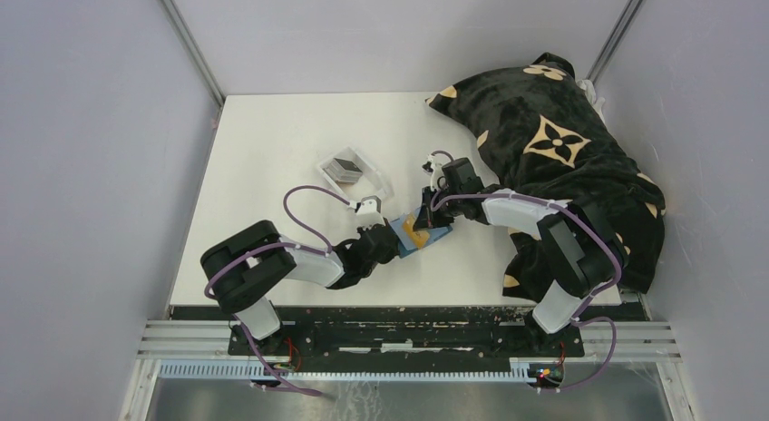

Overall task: Put the credit cards into the card holder
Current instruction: Turn over the card slot in the card holder.

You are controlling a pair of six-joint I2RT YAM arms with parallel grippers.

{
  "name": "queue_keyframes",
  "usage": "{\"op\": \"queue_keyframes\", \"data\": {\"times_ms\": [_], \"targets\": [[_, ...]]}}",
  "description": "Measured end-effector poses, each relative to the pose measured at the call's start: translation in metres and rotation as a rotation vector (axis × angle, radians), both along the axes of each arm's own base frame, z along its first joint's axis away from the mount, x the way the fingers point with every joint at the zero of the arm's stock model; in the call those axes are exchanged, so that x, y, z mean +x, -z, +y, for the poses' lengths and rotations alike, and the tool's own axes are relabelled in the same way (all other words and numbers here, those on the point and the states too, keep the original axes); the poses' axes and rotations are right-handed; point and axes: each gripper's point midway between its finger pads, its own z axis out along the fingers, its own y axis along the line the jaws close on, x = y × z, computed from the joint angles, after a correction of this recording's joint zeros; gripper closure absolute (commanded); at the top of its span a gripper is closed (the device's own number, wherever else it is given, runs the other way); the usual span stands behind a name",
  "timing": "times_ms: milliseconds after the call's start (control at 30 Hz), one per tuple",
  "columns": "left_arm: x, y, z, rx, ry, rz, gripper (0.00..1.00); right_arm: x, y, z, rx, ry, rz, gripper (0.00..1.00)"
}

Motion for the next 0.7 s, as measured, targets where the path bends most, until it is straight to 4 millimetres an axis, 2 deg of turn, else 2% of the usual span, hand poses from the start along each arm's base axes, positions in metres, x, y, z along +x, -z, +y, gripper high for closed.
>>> {"op": "queue_keyframes", "data": {"times_ms": [367,700], "targets": [[-0.001,0.000,0.001,0.005,0.000,0.004,0.97,0.000,-0.005,0.004,-0.034,-0.012,-0.012,0.99],[-0.006,-0.001,0.010,0.038,-0.001,0.025,0.95,0.007,-0.005,-0.012,-0.136,0.022,-0.072,0.99]]}}
